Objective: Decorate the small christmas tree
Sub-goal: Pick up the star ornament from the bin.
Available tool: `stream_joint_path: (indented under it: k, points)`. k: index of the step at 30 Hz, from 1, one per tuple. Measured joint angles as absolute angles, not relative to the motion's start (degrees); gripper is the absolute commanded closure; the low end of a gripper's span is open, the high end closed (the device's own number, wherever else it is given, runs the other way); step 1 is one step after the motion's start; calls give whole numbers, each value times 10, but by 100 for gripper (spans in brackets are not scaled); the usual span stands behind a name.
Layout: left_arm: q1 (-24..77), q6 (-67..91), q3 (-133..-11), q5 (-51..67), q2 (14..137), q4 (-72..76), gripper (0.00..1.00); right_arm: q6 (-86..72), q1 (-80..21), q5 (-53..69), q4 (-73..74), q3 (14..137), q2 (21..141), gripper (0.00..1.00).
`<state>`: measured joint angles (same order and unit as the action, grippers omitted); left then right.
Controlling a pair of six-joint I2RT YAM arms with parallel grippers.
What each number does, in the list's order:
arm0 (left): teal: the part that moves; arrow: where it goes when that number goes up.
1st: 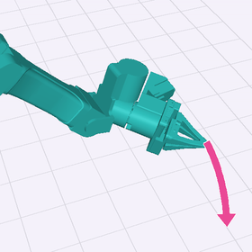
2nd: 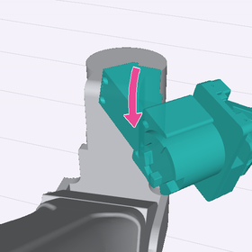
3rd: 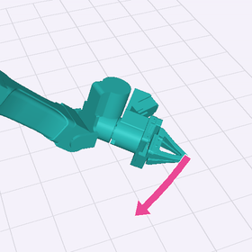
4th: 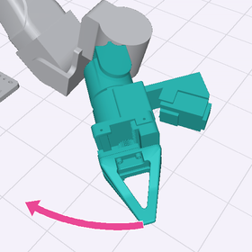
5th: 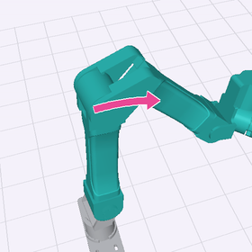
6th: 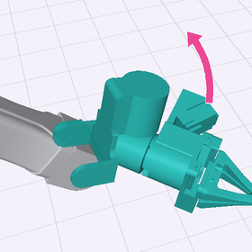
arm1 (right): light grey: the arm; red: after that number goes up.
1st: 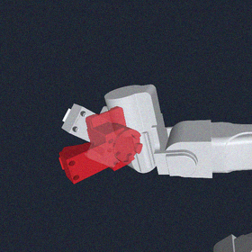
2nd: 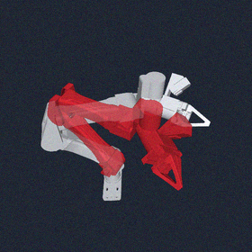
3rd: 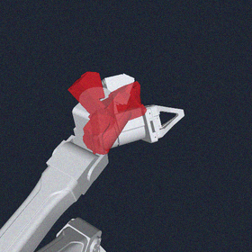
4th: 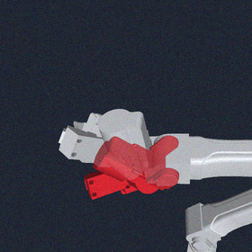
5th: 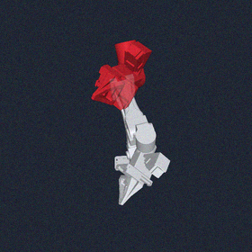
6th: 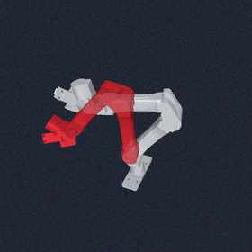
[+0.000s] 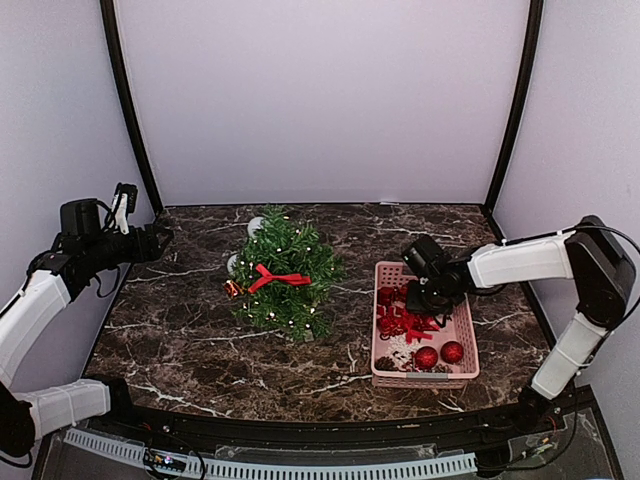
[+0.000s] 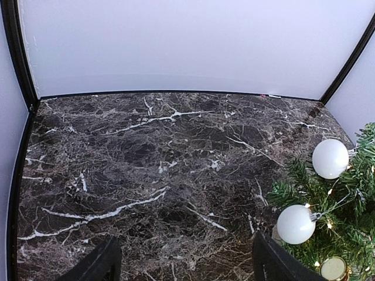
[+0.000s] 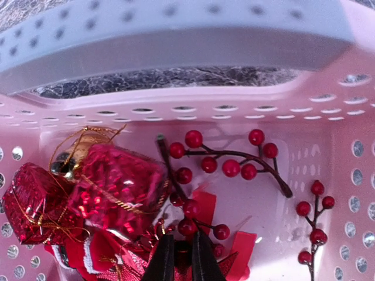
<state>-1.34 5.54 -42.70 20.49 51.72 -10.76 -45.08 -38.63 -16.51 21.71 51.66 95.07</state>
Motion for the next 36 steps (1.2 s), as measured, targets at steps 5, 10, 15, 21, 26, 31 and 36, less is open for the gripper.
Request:
stream_joint_path:
  k: [5, 10, 15, 21, 26, 31, 36]
  points:
    - [-13, 58, -427, 215, 515, -107, 21, -449, -387, -196, 261, 519, 909, 95]
    - [-3, 66, -442, 242, 503, -112, 22, -427, -387, -230, 285, 529, 807, 94]
    - [87, 69, -503, 240, 485, -123, 23, -383, -387, -230, 255, 507, 702, 92]
    - [265, 92, -522, 211, 489, -112, 23, -322, -411, -223, 198, 434, 642, 95]
    - [389, 100, -553, 147, 527, -111, 23, -293, -447, -268, 203, 409, 672, 92]
    - [483, 103, -594, 92, 564, -108, 23, -261, -458, -281, 163, 375, 612, 91]
    - [573, 117, -648, 48, 621, -82, 23, -249, -458, -281, 121, 371, 558, 91]
